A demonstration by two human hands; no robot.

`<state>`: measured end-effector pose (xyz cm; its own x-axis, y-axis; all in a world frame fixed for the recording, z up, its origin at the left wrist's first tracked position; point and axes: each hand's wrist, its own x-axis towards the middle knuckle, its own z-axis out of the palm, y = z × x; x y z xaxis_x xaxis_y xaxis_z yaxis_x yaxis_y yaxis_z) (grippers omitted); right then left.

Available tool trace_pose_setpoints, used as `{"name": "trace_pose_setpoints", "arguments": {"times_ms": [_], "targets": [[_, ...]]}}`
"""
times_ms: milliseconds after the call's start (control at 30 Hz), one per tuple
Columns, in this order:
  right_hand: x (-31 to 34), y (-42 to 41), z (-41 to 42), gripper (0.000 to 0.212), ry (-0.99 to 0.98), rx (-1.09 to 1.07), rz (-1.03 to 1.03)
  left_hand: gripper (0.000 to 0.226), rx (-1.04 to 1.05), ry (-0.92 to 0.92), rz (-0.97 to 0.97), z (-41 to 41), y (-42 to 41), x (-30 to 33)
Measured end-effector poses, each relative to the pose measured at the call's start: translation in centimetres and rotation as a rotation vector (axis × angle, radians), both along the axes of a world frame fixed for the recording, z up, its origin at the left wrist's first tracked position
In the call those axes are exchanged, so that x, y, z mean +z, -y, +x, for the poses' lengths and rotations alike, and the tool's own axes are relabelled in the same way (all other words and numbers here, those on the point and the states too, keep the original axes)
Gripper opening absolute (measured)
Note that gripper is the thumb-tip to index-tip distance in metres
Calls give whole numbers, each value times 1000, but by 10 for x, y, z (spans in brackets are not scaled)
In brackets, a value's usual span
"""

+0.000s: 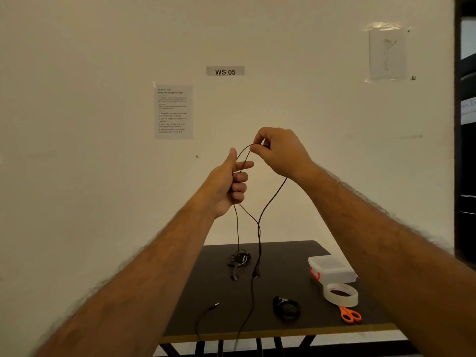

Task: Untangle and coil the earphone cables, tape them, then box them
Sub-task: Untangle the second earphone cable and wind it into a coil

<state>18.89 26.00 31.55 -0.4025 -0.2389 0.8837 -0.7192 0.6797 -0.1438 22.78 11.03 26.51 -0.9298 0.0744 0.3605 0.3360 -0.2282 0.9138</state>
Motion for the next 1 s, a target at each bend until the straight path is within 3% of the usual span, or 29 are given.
{"name": "trace_pose_setpoints", "arguments": {"times_ms": [200,300,367,633,700,767,833,867,1000], "targets": [[22,-27,16,24,40,-1,157,34,73,-137,-345,5,19,7],[33,-35,27,27,25,-142,323,28,136,-192,-551,4,27,5],[37,-37,27,26,34,-147,327,27,161,-195,-585,1,30,2],[24,-30,7,15,160,-42,-79,29,129,-163,-548,-6,23,-7],[21,-28,7,13,331,104,-257,29,104,-153,-539,-6,22,-9],[22,-27,11,22,645,306,-408,31,83,-135,-541,-7,21,-12],[23,-28,13,33,767,284,-345,32,69,-116,-572,-8,23,-18],[24,-30,12,35,706,217,-250,32,69,-107,-595,-9,24,-22],[33,-42,10,29,116,-170,93,33,78,-58,-632,-15,32,-36]]}}
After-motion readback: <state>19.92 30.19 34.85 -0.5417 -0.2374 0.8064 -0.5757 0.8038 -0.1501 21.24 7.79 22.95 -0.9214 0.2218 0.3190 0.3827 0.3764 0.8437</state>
